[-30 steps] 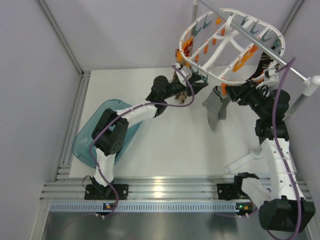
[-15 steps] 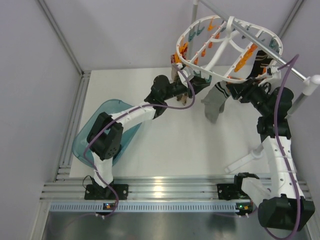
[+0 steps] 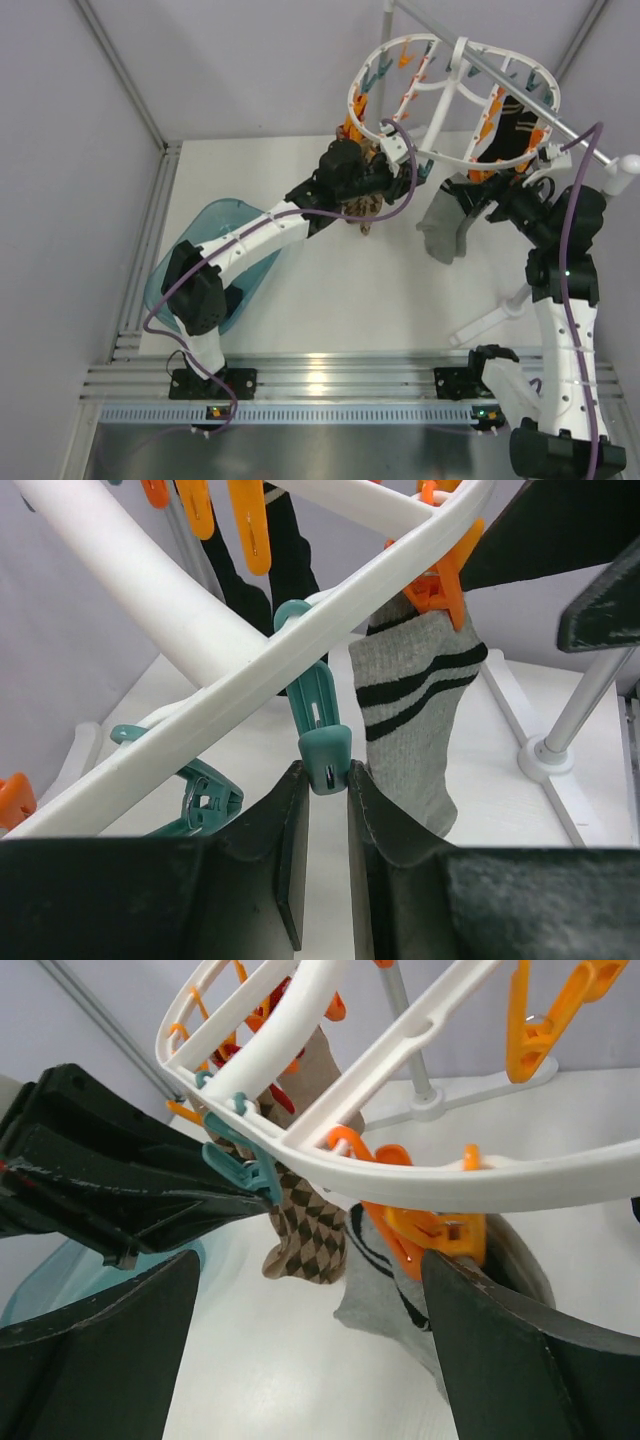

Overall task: Clip the socks to the hanger
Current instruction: Open the clamp at the hanger.

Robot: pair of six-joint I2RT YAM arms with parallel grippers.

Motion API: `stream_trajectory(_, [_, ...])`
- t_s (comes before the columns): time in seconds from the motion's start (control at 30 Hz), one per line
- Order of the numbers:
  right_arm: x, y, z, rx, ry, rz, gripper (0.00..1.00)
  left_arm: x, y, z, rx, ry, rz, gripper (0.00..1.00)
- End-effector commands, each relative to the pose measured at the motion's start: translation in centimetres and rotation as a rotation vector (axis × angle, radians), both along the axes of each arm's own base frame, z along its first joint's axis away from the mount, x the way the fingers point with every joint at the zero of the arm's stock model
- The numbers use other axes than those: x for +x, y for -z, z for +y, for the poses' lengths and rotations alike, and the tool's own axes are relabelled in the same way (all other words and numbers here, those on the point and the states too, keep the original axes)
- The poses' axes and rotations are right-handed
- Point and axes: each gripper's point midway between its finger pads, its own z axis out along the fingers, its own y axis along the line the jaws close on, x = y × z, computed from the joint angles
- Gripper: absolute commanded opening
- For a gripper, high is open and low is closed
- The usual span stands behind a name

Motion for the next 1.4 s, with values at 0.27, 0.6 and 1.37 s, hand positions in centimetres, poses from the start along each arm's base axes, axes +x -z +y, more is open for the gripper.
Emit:
stream_trajectory(0.27, [-4.0, -2.7, 1.6, -0.142, -0.145, -0.048, 0.97, -1.8, -1.7, 1.1, 0.103, -0.040, 0.070, 0.00])
stream_trajectory(0.6, [-2.8, -5.1, 3.8, 0.094, -0.195, -0.133, 0.77, -3.0, -2.4, 0.2, 0.096, 0.004, 0.136, 0.00])
stream_trajectory(1.37, [2.2, -3.3, 5.8, 0.124, 0.010, -0.128, 0.69, -4.0, -2.5, 0.1, 0.094, 0.048, 0.171, 0.00])
